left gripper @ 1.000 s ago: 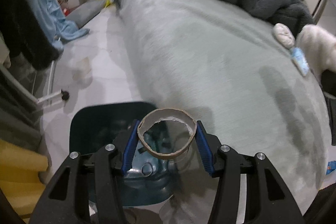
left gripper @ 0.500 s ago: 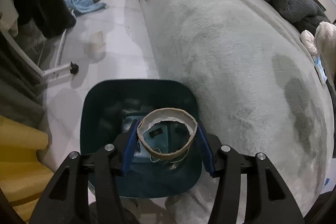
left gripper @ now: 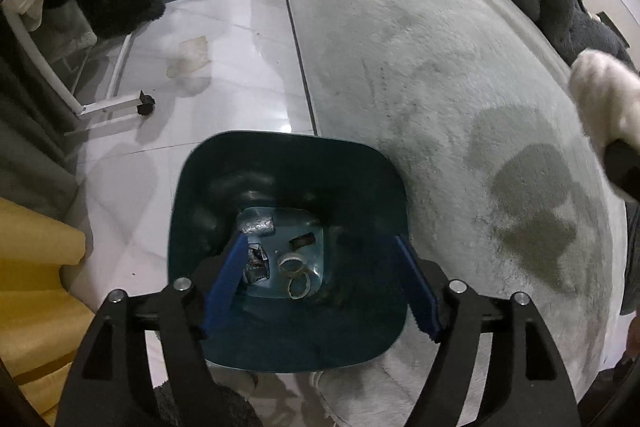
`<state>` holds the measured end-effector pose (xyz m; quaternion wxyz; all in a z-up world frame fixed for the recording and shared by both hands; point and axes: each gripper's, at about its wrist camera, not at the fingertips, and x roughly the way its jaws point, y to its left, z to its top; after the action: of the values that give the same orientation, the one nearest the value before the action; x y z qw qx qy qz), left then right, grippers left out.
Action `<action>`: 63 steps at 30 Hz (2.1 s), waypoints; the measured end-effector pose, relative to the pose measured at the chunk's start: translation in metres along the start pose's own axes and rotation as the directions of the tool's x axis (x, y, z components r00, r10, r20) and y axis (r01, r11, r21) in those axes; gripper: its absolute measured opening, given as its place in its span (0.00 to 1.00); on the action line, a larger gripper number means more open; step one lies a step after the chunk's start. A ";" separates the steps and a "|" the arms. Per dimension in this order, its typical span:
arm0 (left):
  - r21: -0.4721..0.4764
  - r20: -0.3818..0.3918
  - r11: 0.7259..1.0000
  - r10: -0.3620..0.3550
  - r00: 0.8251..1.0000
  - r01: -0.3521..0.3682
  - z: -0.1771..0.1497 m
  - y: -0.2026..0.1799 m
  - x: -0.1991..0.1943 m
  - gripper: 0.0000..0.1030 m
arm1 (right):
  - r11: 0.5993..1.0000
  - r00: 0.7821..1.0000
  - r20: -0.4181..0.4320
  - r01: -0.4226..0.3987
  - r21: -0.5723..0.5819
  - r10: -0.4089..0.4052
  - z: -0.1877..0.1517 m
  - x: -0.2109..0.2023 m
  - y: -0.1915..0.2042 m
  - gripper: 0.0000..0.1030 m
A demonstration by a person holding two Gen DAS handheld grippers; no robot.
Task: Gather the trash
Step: 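Lower the towel into the bin and open the right tool, then move both empty tools back over the bed toward the tissue pack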
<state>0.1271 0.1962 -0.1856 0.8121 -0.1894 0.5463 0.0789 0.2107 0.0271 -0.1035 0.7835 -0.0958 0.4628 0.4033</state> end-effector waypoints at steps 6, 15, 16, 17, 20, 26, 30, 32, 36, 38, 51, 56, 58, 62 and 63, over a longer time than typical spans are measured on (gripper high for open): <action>-0.032 0.058 0.999 -0.011 0.998 0.013 0.004 0.020 -0.017 0.83 | 1.000 0.999 -0.035 -0.004 -0.002 0.004 0.003 0.022 0.008 0.48; 0.002 0.212 1.000 -0.016 0.977 0.016 0.011 0.029 -0.060 0.88 | 1.000 0.996 -0.091 -0.003 -0.015 0.001 0.005 0.056 0.021 0.48; 0.011 0.234 1.000 -0.020 0.972 0.017 0.011 0.029 -0.067 0.89 | 1.000 0.995 -0.096 -0.001 -0.015 0.000 0.005 0.060 0.022 0.48; 0.018 0.248 1.000 -0.021 0.968 0.017 0.012 0.028 -0.071 0.89 | 1.000 0.995 -0.101 0.001 -0.015 -0.003 0.005 0.063 0.023 0.48; 0.043 0.304 0.999 -0.026 0.952 0.013 0.012 0.027 -0.088 0.89 | 1.000 0.993 -0.121 0.014 -0.018 -0.016 0.004 0.075 0.023 0.48; 0.066 0.392 0.997 -0.065 0.917 0.042 0.010 0.025 -0.119 0.91 | 1.000 0.988 -0.154 0.025 -0.012 -0.027 0.002 0.096 0.024 0.48; 0.084 0.441 0.996 -0.073 0.895 0.040 0.009 0.020 -0.137 0.92 | 0.999 0.985 -0.167 0.038 -0.021 -0.041 0.001 0.105 0.027 0.49; 0.095 0.466 0.995 -0.074 0.882 0.033 0.008 0.016 -0.146 0.92 | 0.999 0.985 -0.169 0.039 -0.029 -0.044 0.001 0.106 0.030 0.50; 0.109 0.499 0.993 -0.085 0.862 0.035 0.007 0.012 -0.160 0.93 | 0.998 0.985 -0.171 0.028 -0.054 -0.037 0.001 0.108 0.043 0.51; 0.117 0.518 0.992 -0.095 0.850 0.040 0.007 0.008 -0.168 0.93 | 0.998 0.984 -0.175 0.020 -0.066 -0.031 0.000 0.110 0.049 0.51; 0.165 0.643 0.986 -0.108 0.758 0.000 0.005 -0.018 -0.208 0.96 | 0.993 0.987 -0.158 0.000 -0.117 -0.018 -0.002 0.087 0.061 0.82; 0.194 0.650 0.981 -0.137 0.748 0.011 0.003 -0.031 -0.209 0.96 | 0.993 0.995 -0.096 -0.011 -0.114 0.000 0.005 0.057 0.055 0.86; 0.202 0.652 0.979 -0.139 0.746 0.005 0.002 -0.034 -0.209 0.96 | 0.993 0.997 -0.073 -0.001 -0.119 -0.007 0.004 0.045 0.048 0.87; 0.217 0.655 0.976 -0.161 0.738 0.021 0.002 -0.049 -0.207 0.96 | 0.994 0.999 -0.015 0.026 -0.102 -0.028 0.005 0.020 0.032 0.89; 0.226 0.659 0.974 -0.170 0.733 0.022 0.002 -0.053 -0.207 0.96 | 0.995 0.999 0.000 0.035 -0.098 -0.035 0.005 0.014 0.028 0.90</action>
<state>0.0653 0.1645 0.0166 0.9724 -0.0923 0.2100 0.0437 0.1976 0.0555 -0.1052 0.7845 -0.1423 0.4414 0.4116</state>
